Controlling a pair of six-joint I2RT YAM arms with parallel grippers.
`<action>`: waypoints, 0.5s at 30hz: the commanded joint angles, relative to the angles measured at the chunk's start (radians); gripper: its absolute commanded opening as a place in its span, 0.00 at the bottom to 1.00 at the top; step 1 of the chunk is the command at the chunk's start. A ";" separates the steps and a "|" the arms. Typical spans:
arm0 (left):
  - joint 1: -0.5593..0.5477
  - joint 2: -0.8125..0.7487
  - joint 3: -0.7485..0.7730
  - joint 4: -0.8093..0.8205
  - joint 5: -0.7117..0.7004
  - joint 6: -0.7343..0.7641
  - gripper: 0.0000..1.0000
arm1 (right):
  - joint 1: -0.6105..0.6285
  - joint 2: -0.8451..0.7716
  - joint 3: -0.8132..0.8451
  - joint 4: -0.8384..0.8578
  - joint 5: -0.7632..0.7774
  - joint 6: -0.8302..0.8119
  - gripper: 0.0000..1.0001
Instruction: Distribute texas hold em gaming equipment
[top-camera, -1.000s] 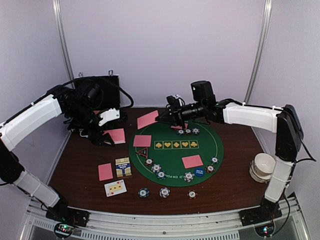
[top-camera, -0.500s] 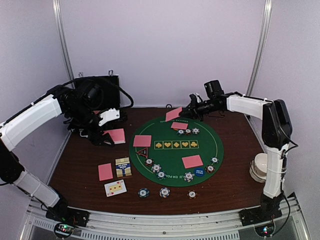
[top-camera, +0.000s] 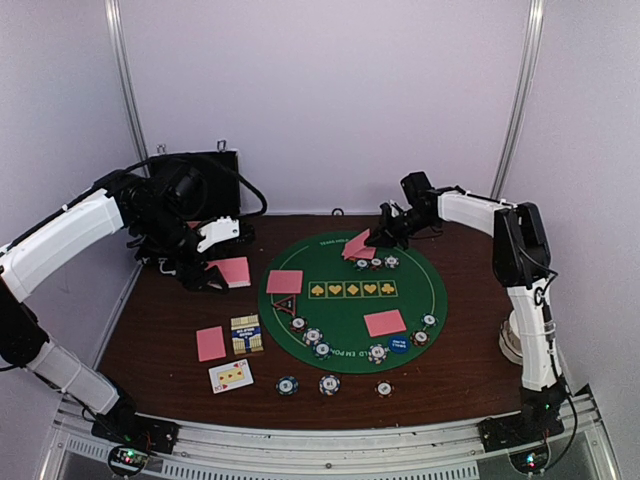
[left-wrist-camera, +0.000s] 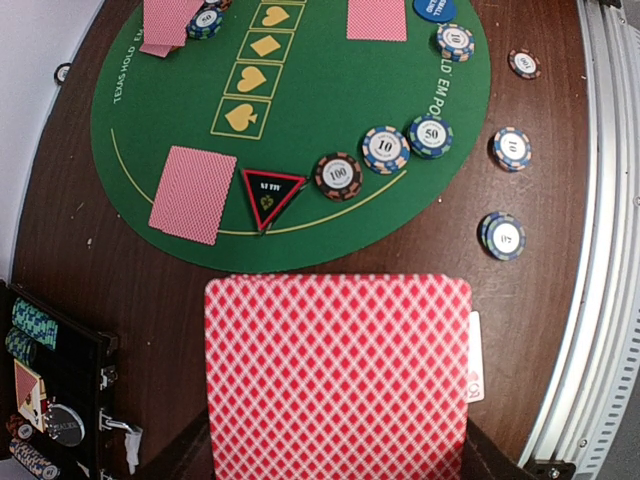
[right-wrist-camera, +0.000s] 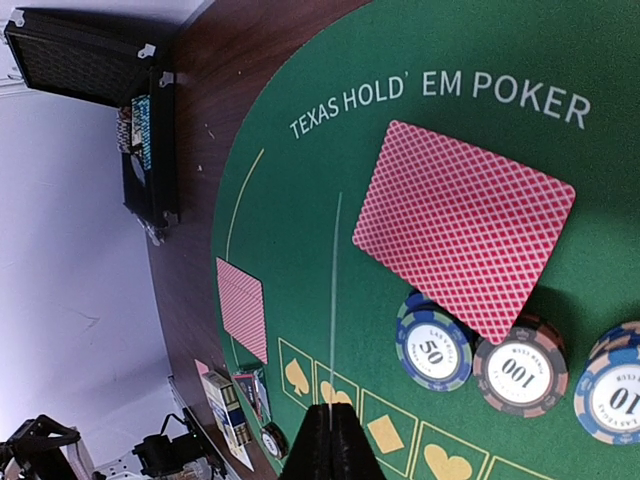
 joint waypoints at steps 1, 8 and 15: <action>0.004 -0.004 0.025 0.011 0.007 0.019 0.00 | -0.007 0.053 0.065 -0.031 0.024 -0.019 0.00; 0.005 0.003 0.060 -0.016 0.014 0.022 0.00 | -0.015 0.104 0.118 -0.018 0.042 -0.003 0.00; 0.005 -0.006 0.061 -0.020 0.013 0.006 0.00 | -0.030 0.134 0.142 -0.010 0.069 0.002 0.04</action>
